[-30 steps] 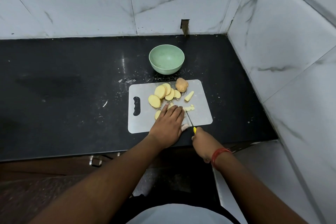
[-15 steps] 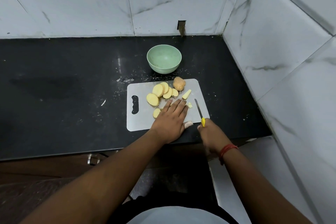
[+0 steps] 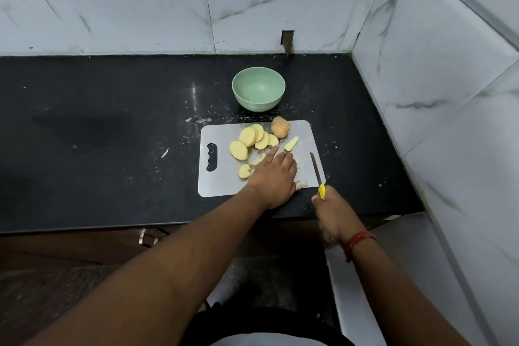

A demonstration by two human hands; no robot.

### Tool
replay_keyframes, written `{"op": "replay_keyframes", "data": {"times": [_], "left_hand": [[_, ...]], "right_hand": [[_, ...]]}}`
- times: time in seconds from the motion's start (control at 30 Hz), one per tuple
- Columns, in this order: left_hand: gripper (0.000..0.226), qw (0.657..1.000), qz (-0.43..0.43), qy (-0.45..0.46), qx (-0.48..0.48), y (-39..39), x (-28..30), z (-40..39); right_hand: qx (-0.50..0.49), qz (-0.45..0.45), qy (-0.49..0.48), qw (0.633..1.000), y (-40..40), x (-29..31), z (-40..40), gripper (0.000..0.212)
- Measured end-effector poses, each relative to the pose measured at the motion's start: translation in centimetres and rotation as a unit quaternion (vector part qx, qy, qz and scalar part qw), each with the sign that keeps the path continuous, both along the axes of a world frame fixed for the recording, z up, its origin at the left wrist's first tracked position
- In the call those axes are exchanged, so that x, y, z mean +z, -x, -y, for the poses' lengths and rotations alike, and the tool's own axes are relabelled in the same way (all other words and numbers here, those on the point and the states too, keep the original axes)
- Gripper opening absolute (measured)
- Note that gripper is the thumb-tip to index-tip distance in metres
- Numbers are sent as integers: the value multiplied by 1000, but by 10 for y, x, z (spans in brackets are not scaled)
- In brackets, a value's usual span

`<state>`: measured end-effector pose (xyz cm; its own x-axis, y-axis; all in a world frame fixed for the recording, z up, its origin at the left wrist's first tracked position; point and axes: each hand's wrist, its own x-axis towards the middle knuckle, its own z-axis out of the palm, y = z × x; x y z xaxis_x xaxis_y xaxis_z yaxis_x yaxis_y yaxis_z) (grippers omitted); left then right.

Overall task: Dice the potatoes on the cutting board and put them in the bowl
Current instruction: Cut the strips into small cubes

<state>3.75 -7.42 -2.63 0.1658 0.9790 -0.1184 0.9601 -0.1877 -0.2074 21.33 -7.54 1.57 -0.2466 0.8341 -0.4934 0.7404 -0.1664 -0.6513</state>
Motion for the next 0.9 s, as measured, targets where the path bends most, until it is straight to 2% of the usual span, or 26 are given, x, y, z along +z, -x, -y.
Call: {"op": "replay_keyframes", "data": {"times": [0.1,0.23,0.47,0.6,0.9], "left_hand": [[69,1000,5,-29,3,3,-2,3],[60,991,71,-112,-1,7,-9,13],[32,944,209,-244,79,31,-29,61],[33,939,215,-239,124,49,-40,83],[37,949,196,-212,122,65,-42,94]], "right_hand": [[6,-4,1,1000,1,1,1,13],[16,0,5,1000,5,5,-4,15],[91,20,11,996,25,6,-10,15],[144,32,9,989,43,9,-8,16],[263,102,4,959,67,2,3,17]]}}
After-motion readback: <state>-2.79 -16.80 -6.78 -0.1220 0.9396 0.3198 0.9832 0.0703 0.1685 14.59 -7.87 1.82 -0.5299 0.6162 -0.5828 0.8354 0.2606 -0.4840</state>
